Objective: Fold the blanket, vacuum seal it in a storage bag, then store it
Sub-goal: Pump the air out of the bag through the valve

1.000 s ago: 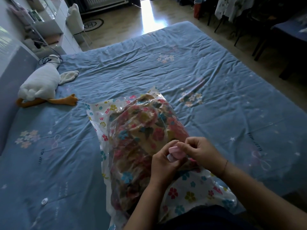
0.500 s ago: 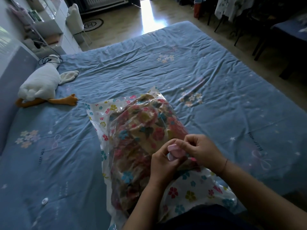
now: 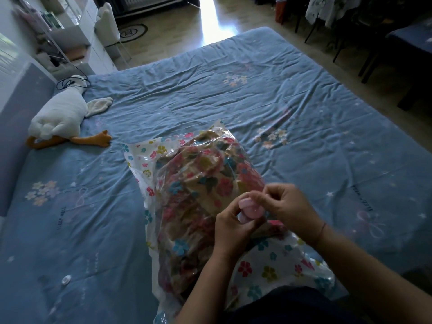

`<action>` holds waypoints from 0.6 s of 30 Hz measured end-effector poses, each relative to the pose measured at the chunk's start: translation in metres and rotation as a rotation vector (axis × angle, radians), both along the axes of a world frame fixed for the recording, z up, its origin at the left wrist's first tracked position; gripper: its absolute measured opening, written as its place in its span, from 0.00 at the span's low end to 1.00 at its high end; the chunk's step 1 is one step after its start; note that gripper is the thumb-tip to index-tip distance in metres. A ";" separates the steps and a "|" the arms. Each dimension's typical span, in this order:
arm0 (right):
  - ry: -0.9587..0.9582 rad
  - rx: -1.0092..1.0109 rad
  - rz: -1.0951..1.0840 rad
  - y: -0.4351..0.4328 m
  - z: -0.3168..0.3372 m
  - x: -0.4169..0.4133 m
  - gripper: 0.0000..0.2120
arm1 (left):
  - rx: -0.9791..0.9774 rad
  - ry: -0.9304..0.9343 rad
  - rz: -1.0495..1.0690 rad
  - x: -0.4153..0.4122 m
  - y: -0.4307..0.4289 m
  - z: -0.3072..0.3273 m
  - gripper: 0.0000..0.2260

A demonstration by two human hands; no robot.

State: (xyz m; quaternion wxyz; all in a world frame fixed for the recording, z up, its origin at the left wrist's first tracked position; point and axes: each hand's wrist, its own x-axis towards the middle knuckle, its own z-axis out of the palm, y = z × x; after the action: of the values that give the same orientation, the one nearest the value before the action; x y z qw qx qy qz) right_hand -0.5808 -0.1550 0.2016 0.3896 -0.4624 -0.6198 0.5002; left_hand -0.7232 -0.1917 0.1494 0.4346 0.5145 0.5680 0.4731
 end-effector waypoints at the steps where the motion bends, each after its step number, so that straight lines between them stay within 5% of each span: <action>1: 0.064 0.026 0.004 -0.001 0.016 -0.001 0.28 | -0.003 0.011 0.001 0.000 0.002 -0.001 0.20; 6: 0.397 0.126 0.037 0.001 0.065 0.006 0.21 | -0.044 0.018 0.027 -0.001 0.003 -0.006 0.24; 13: -0.032 -0.063 -0.013 0.000 -0.009 0.000 0.22 | -0.002 0.004 -0.001 0.000 -0.001 0.001 0.19; 18: 0.306 0.077 0.083 0.002 0.061 0.003 0.20 | -0.014 0.044 0.025 -0.003 0.004 -0.005 0.22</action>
State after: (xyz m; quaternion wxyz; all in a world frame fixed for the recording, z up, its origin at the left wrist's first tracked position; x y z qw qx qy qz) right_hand -0.5779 -0.1529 0.2628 0.4758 -0.3394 -0.5906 0.5564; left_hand -0.7265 -0.1876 0.1447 0.4197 0.5147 0.5871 0.4629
